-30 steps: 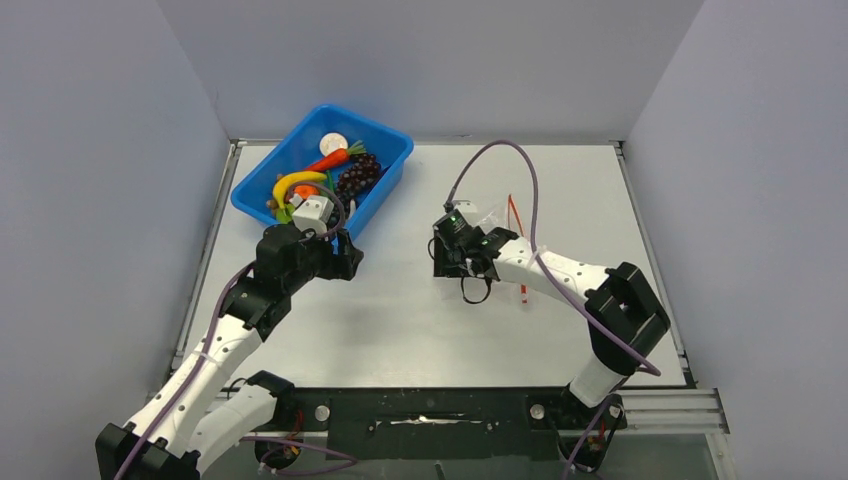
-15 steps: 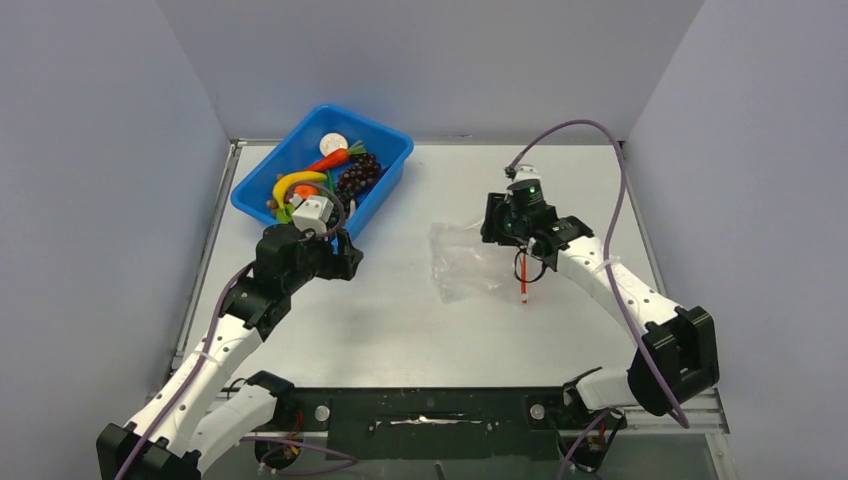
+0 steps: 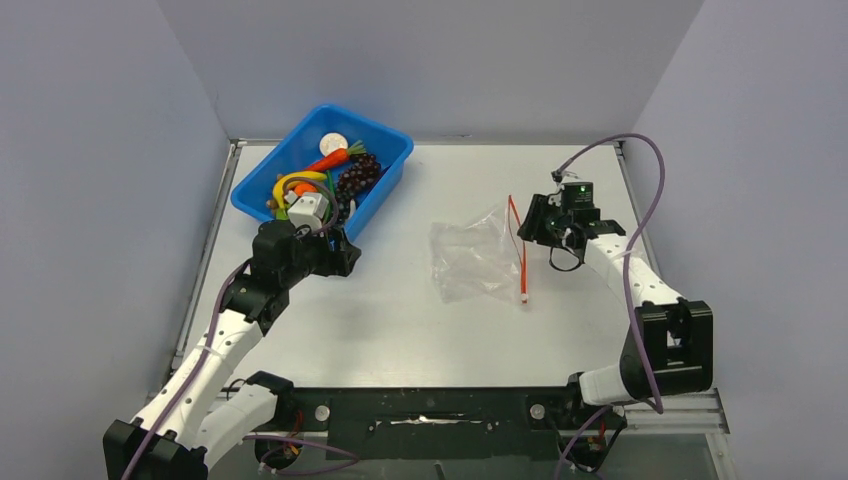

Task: Place the food in the zip-top bag and seal the zipper
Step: Pick up the zipper food storage bag at the center of the board, then open the zipper of the food storage bag.

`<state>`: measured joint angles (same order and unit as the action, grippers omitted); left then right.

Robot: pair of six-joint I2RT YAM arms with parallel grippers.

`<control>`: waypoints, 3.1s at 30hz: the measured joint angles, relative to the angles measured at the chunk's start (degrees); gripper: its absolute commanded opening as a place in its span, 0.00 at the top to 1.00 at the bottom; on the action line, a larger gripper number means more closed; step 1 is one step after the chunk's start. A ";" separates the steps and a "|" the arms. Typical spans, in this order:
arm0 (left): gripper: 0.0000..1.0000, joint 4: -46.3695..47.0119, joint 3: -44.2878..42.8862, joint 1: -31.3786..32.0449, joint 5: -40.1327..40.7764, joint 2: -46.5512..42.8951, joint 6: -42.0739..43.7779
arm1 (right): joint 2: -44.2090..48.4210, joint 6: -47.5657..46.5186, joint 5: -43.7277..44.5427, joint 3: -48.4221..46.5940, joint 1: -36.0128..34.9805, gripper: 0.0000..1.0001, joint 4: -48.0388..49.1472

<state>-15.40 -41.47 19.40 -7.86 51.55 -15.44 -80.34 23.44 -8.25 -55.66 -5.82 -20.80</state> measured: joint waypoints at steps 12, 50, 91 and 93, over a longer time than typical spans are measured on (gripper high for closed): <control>0.32 0.24 0.13 0.00 -0.17 -0.17 -0.04 | -10.34 -1.88 -8.24 4.07 4.46 0.79 5.68; 0.38 18.99 -4.24 5.97 -23.17 7.39 -23.91 | 13.92 23.82 -3.37 -0.44 -26.14 1.00 4.74; 0.49 29.38 -1.84 7.15 -23.32 17.59 -30.38 | 6.58 31.65 4.74 0.37 -38.21 1.00 14.84; 0.50 29.38 -1.84 7.15 -22.71 17.59 -30.27 | 6.29 31.65 4.72 0.37 -38.21 1.00 14.78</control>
<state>13.98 -43.31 26.55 -30.57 69.14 -45.71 -74.04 55.09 -3.53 -55.29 -44.03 -6.02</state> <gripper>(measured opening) 0.521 0.032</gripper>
